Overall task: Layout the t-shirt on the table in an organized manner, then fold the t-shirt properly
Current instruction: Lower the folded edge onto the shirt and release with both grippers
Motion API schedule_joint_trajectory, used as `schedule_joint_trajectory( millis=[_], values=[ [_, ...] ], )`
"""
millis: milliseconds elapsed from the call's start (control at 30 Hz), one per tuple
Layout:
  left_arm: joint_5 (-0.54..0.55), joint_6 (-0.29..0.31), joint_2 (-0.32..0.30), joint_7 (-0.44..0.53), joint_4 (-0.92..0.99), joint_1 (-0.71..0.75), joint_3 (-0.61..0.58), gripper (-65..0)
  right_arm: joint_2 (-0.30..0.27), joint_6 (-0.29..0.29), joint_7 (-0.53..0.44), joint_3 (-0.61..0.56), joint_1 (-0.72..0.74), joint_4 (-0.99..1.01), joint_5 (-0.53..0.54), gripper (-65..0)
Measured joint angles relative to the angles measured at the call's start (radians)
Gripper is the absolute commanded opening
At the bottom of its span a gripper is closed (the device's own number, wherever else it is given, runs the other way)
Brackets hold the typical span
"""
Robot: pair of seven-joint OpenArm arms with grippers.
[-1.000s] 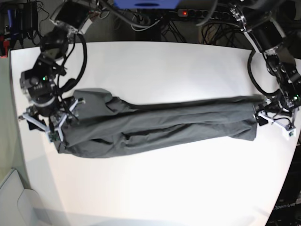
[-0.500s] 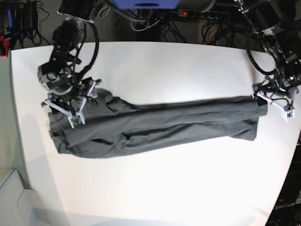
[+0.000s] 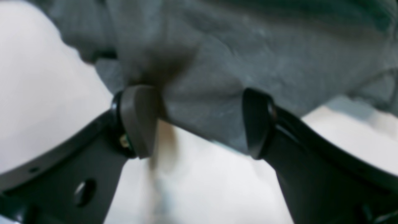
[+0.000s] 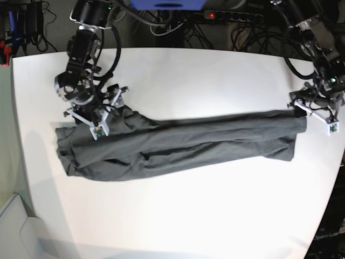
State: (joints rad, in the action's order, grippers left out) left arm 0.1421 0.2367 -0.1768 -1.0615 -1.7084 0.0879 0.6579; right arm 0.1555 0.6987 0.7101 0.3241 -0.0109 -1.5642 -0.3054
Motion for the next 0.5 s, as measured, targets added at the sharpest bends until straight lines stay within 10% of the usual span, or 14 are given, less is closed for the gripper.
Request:
schedule_joint_trajectory(
  millis=[200, 433, 500],
  values=[
    [-0.001, 0.000, 0.021, -0.006, -0.073, 0.018, 0.001, -15.3, 0.000, -0.005, -0.033, 0.000, 0.011, 0.047, 0.024, -24.7],
    [0.000, 0.000, 0.025, -0.008, -0.090, 0.047, 0.000, -15.3, 0.000, -0.006, -0.034, -0.003, 0.010, 0.050, 0.023, -65.0],
    [0.000, 0.000, 0.031, -0.003, -0.090, 0.054, 0.000, -15.3, 0.000, -0.007, -0.023, -0.004, 0.007, 0.045, 0.023, -64.9]
  ],
)
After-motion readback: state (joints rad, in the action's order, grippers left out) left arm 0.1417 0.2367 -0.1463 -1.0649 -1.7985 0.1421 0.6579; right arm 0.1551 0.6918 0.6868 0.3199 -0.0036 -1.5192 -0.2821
